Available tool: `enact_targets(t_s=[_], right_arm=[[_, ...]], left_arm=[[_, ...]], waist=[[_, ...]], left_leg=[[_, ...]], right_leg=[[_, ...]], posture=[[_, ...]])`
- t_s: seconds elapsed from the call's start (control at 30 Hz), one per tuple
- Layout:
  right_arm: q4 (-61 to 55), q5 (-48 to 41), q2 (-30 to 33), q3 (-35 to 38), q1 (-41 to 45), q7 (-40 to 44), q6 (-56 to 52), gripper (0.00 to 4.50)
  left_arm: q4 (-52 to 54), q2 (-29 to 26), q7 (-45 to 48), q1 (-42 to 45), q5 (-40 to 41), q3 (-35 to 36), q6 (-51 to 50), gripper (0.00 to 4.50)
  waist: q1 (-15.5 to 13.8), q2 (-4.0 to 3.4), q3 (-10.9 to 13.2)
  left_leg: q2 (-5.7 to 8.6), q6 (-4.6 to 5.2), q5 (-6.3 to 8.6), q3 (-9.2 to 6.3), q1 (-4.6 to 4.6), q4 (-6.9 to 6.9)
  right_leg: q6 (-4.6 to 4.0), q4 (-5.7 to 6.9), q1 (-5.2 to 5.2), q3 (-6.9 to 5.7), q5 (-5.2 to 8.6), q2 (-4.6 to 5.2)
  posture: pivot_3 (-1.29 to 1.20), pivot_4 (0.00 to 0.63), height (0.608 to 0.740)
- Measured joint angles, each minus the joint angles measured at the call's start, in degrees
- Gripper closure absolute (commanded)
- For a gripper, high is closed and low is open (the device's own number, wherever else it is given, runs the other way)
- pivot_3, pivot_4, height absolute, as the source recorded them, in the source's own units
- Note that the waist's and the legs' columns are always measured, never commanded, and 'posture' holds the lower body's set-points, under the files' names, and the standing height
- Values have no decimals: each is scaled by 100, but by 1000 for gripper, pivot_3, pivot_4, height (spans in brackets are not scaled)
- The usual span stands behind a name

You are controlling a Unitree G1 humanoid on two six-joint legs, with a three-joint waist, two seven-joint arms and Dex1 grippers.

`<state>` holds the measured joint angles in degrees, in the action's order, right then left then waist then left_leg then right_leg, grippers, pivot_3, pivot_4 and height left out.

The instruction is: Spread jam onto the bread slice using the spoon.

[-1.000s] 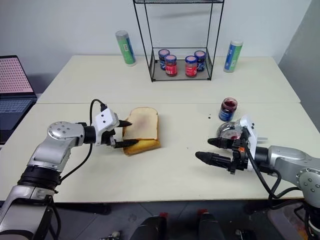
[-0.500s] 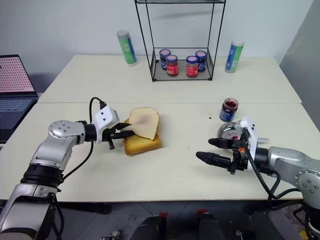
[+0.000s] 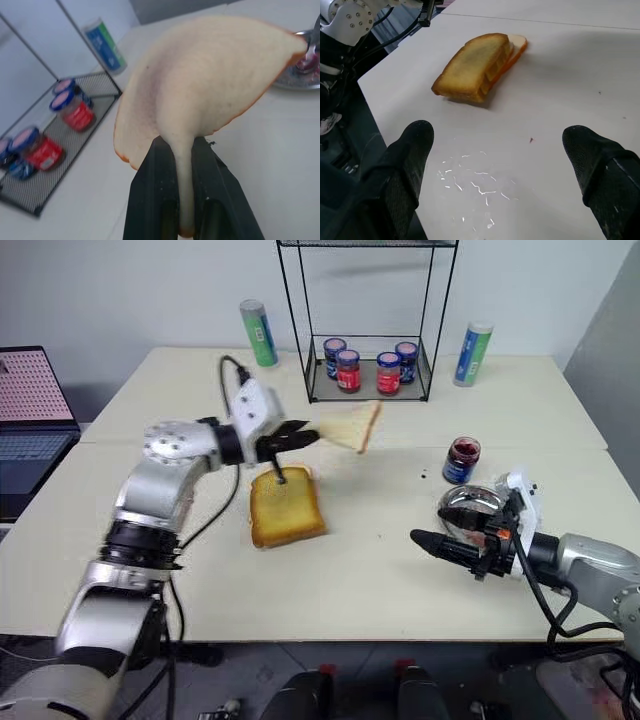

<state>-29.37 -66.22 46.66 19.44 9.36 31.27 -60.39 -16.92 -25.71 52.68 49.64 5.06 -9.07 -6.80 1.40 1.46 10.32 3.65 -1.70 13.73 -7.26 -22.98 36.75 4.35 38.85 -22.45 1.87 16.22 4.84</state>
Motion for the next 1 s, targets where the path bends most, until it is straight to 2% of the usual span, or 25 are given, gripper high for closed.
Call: enact_targets(t_s=[0.07,0.27,0.47,0.53,0.57,0.73,0.93,1.0], right_arm=[[-89,-49,-10,32,-49,-103,0,0],[-236,-274,-10,177,-270,-354,-4,0],[-296,-374,9,221,-391,-537,-2,0],[-295,-396,30,264,-425,-547,4,0],[-291,-396,57,299,-469,-545,4,0],[-111,-257,166,575,-656,-566,41,0],[86,-63,145,907,-909,-759,143,0],[210,-16,-127,1261,-1070,-1055,268,0]], left_arm=[[25,213,-99,-185,-276,-387,203,4493],[-127,313,-20,-772,-1304,-1585,799,4493],[-134,263,95,-795,-1665,-1836,980,4493],[-133,300,152,-795,-1661,-1836,977,3887],[-128,305,238,-795,-1636,-1836,943,3802],[26,201,610,-798,-1612,-1833,678,2800],[563,-81,1054,-920,-1486,-1816,314,1546],[997,-344,1351,-1022,-1354,-1811,61,1058]], waist=[[22,-1,0],[33,0,1],[13,0,1],[13,0,1],[14,0,1],[22,0,1],[19,0,1],[21,4,2]], left_leg=[[-2,0,0,3,5,-3],[-8,2,1,8,5,-3],[-5,4,2,4,6,-1],[-5,4,2,3,6,-1],[-5,4,2,3,6,-1],[-6,5,2,3,7,-1],[-6,5,3,3,7,-1],[-10,5,3,-8,5,-2]], right_leg=[[0,0,1,2,0,-2],[0,3,-1,10,0,-11],[1,0,5,6,1,-8],[1,0,5,4,1,-8],[1,0,6,4,1,-8],[1,1,7,3,1,-9],[2,0,8,4,1,-9],[1,-4,10,-5,1,-12]], posture=[[0,150,740],[0,150,740],[0,150,740],[0,150,740],[0,150,740],[0,150,740],[0,150,740],[0,150,740]])
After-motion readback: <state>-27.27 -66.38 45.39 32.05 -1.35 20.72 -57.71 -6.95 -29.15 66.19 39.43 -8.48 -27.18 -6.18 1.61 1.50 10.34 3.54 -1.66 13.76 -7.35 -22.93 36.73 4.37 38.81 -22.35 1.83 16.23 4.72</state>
